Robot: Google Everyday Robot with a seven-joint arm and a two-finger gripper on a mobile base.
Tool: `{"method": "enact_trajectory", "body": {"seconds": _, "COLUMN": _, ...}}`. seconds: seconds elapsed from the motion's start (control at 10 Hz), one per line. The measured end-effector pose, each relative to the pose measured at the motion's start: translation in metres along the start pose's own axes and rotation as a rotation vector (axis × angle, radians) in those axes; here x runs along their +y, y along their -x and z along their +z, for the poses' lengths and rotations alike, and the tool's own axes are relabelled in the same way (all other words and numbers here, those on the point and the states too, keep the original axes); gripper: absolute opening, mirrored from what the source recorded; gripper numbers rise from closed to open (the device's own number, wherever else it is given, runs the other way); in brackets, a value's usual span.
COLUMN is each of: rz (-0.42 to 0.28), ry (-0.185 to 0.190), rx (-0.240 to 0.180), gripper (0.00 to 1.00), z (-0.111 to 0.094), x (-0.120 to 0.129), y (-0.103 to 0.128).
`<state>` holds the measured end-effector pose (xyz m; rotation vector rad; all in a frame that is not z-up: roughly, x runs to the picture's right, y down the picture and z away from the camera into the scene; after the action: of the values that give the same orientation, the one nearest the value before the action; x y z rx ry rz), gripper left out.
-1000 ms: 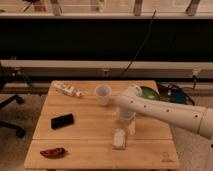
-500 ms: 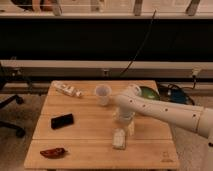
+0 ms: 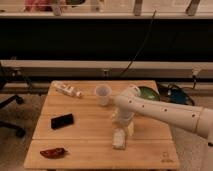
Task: Wipe the white sponge on the table
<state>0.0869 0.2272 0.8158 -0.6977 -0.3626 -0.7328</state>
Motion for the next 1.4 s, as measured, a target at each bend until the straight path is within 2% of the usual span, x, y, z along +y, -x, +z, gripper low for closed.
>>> {"method": "enact_trajectory", "body": {"seconds": 0.5, "rz": -0.082, "ry": -0.020, "rx": -0.035, "gripper": 0.80, "z": 0.001, "x": -0.001, "y": 0.025}}
{"method": "enact_trajectory", "body": {"seconds": 0.9, "rz": -0.115, "ry": -0.005, "rx": -0.046, "gripper": 0.80, "z": 0.007, "x": 0.003, "y": 0.031}}
{"method": "enact_trajectory", "body": {"seconds": 1.1, "rz": -0.128, "ry": 0.013, "rx": -0.049, "gripper": 0.67, "z": 0.009, "x": 0.007, "y": 0.033}}
{"method": "enact_trajectory", "body": {"seconds": 1.2, "rz": -0.131, "ry": 0.020, "rx": -0.051, "gripper": 0.58, "z": 0.010, "x": 0.008, "y": 0.034}}
{"method": "enact_trajectory", "body": {"seconds": 1.3, "rz": -0.134, "ry": 0.028, "rx": -0.053, "gripper": 0.45, "z": 0.011, "x": 0.009, "y": 0.034}}
{"method": "enact_trajectory", "body": {"seconds": 1.4, "rz": -0.135, "ry": 0.033, "rx": -0.055, "gripper": 0.37, "z": 0.012, "x": 0.010, "y": 0.034}}
